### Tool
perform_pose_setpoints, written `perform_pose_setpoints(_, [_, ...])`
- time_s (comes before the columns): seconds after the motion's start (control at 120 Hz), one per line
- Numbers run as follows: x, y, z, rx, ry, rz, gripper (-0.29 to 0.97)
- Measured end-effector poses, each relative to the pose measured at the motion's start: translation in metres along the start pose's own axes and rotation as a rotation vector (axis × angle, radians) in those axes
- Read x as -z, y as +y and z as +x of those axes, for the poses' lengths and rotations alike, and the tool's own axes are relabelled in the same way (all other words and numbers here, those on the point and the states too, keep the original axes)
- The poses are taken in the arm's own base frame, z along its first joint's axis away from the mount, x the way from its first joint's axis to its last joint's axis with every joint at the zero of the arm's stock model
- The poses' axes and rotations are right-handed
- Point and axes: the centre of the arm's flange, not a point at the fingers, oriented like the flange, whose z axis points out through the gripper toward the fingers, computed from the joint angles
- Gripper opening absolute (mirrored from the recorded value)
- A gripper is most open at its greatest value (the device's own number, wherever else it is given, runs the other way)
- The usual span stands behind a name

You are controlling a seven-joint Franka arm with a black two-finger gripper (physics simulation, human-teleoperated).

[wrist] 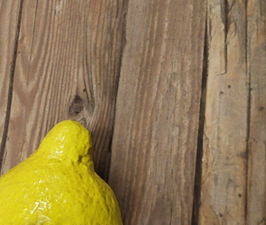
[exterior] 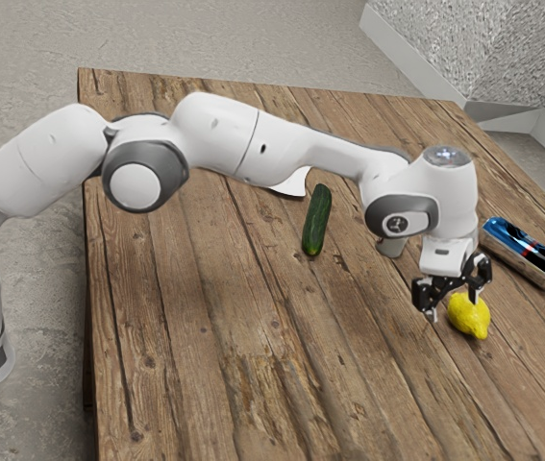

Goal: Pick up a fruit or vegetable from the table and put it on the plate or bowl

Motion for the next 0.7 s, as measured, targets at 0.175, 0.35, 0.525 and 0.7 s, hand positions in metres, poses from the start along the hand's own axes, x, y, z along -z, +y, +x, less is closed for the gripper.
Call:
perform_pose_setpoints(0.175, [0.001,-0.009,-0.012,-0.005,-0.010,0.062,0.62])
perform_pose_setpoints(0.35, [-0.003,-0.013,-0.018,-0.008,-0.009,0.101,0.61])
perform_pose_setpoints(0.525, [-0.019,-0.011,-0.020,-0.007,-0.002,0.111,0.61])
perform_pose_setpoints(0.7, [-0.027,-0.010,-0.021,-0.005,0.004,0.121,0.62])
